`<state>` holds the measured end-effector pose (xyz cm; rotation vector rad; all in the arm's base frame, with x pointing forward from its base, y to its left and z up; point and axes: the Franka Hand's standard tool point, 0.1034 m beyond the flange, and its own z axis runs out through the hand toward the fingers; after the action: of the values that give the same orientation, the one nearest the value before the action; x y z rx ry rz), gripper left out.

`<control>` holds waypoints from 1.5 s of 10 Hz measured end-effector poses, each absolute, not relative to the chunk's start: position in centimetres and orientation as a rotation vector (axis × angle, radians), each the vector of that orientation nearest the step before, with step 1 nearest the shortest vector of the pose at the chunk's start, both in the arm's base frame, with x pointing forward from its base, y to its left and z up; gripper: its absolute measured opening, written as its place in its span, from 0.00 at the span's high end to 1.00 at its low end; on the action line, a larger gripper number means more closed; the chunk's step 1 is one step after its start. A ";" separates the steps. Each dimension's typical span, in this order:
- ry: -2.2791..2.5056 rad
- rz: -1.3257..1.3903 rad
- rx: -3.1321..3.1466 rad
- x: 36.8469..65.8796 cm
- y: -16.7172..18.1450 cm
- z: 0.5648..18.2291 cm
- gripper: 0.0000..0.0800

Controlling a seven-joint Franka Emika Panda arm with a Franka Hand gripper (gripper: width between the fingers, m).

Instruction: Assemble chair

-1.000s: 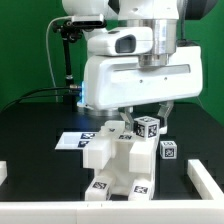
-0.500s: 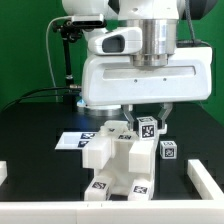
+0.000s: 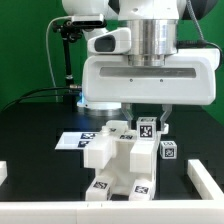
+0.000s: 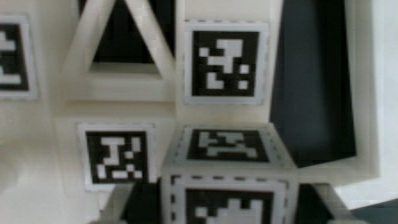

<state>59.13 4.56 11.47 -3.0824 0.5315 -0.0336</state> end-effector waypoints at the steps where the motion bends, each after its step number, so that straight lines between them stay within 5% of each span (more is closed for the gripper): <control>1: 0.682 -0.012 -3.047 59.1 4.4 11.6 0.64; 9: 1.776 0.064 -2.504 59.2 5.2 11.8 0.64; 13: 1.887 0.089 -2.397 59.1 5.6 11.6 0.63; 14: 1.861 0.088 -2.416 59.1 5.6 11.6 0.41; 15: 1.773 0.083 -2.484 59.1 5.6 11.6 0.41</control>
Offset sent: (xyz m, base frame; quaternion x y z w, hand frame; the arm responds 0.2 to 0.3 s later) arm -0.0041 -0.0071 0.0018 -0.0322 0.0043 0.2040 0.9784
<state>59.10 5.61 11.57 -2.4842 1.7730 0.0826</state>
